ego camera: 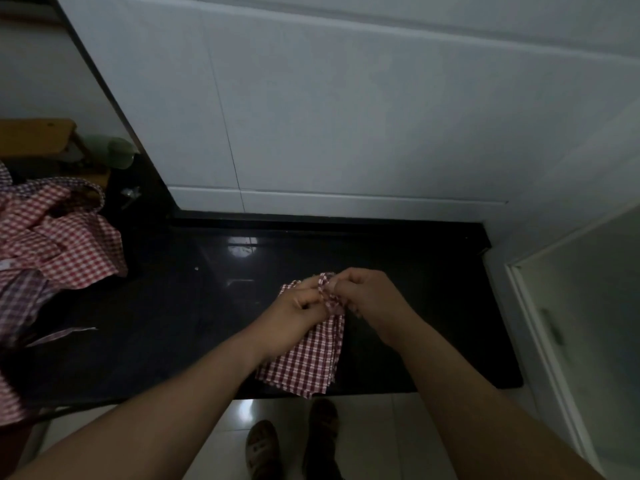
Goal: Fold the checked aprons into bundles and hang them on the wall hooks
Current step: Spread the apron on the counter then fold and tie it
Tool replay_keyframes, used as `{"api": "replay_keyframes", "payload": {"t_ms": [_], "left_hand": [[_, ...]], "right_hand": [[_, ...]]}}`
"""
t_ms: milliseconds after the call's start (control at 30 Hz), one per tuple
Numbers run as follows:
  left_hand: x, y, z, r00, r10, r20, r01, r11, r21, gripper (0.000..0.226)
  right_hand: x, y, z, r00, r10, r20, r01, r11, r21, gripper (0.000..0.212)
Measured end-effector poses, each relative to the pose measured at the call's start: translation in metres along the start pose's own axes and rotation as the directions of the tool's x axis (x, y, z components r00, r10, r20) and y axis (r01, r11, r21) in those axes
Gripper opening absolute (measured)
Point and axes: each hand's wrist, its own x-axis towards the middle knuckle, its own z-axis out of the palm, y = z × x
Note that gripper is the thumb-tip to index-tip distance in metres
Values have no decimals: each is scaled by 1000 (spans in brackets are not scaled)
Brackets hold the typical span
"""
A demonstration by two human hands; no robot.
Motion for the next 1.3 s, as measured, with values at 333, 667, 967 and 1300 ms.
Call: {"api": "replay_keyframes", "payload": {"t_ms": [333, 667, 967, 1300], "left_hand": [[3, 0, 4, 981, -153, -115, 133, 977, -167, 30], [7, -6, -9, 935, -87, -344, 63, 995, -80, 21], [23, -4, -15, 892, 441, -99, -309, 755, 578, 18], [28, 11, -26, 965, 153, 212, -255, 722, 642, 30]], "right_hand": [[8, 11, 2, 987, 74, -143, -67, 997, 49, 15], [5, 35, 28, 991, 117, -58, -118, 993, -21, 23], [-1, 33, 33, 990, 93, 108, -97, 995, 30, 31], [2, 40, 39, 993, 86, 77, -85, 996, -8, 24]]}}
